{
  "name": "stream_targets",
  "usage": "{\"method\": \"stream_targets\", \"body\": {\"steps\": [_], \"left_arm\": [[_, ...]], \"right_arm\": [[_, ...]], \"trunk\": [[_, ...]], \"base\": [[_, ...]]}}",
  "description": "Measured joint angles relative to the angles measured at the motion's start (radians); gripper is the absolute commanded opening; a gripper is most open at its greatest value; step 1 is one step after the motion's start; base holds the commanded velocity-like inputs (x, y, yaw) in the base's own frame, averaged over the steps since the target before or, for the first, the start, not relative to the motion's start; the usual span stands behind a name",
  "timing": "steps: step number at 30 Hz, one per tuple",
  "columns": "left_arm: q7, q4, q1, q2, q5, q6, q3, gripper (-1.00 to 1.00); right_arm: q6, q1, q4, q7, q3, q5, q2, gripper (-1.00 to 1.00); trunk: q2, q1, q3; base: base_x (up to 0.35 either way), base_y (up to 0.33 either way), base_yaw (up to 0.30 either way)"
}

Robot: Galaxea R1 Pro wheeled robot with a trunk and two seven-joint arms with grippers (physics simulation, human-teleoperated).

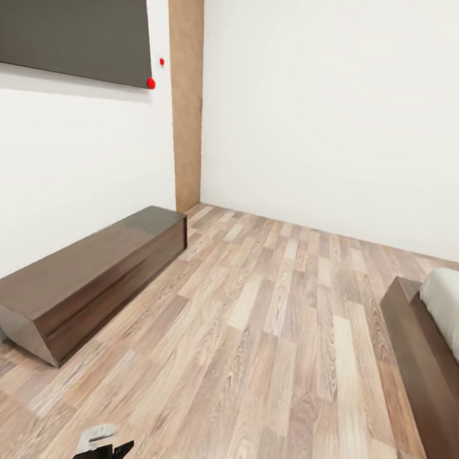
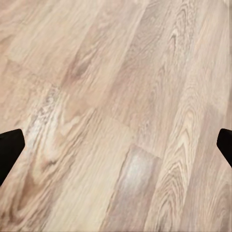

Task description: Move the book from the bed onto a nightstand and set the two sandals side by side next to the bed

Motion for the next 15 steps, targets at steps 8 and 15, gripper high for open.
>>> {"method": "stream_targets", "body": {"steps": [8, 15], "left_arm": [[0.000, 0.000, 0.000, 0.000, 0.000, 0.000, 0.000, 1.00], [0.000, 0.000, 0.000, 0.000, 0.000, 0.000, 0.000, 1.00]], "right_arm": [[0.000, 0.000, 0.000, 0.000, 0.000, 0.000, 0.000, 1.00], [0.000, 0.000, 0.000, 0.000, 0.000, 0.000, 0.000, 1.00]], "trunk": [[0.000, 0.000, 0.000], [0.000, 0.000, 0.000]], "base": [[0.020, 0.000, -0.191], [0.001, 0.000, -0.193]]}}
